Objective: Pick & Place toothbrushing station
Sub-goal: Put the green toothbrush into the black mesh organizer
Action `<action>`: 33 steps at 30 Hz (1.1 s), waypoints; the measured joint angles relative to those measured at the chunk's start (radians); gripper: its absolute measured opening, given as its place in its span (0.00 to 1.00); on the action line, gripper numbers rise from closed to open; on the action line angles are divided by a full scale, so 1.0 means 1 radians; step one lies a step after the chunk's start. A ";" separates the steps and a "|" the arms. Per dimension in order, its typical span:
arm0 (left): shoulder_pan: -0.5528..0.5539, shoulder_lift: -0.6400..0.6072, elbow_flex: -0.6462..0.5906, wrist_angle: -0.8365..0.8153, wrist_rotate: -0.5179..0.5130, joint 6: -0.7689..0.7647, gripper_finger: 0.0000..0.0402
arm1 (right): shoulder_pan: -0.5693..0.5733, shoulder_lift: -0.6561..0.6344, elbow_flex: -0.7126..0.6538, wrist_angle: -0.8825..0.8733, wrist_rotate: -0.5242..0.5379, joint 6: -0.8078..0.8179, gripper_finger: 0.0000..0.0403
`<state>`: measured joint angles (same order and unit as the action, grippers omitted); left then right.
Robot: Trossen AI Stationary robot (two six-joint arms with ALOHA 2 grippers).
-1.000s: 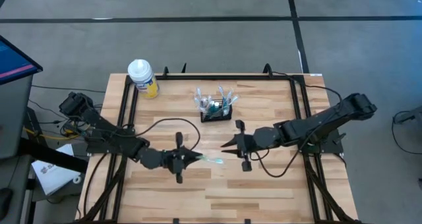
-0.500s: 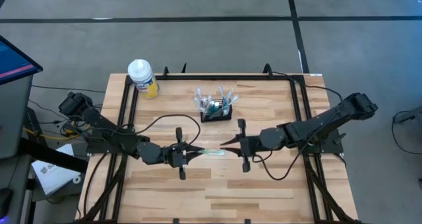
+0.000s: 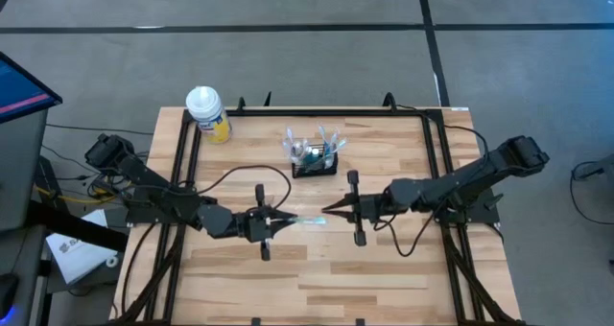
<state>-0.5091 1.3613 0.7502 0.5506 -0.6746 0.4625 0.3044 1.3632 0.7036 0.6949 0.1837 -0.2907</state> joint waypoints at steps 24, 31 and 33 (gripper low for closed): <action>0.138 0.000 0.000 0.036 0.232 -0.137 0.04 | -0.018 0.000 0.000 0.099 -0.079 -0.008 0.25; 0.152 0.001 0.000 0.062 0.258 -0.157 0.04 | -0.035 0.000 0.002 0.132 -0.079 -0.006 0.25; 0.152 0.008 0.000 0.082 0.258 -0.157 0.04 | -0.042 0.000 0.002 0.132 -0.079 -0.005 0.25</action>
<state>-0.3568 1.3697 0.7506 0.6324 -0.4168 0.3054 0.2620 1.3628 0.7055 0.8264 0.1047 -0.2955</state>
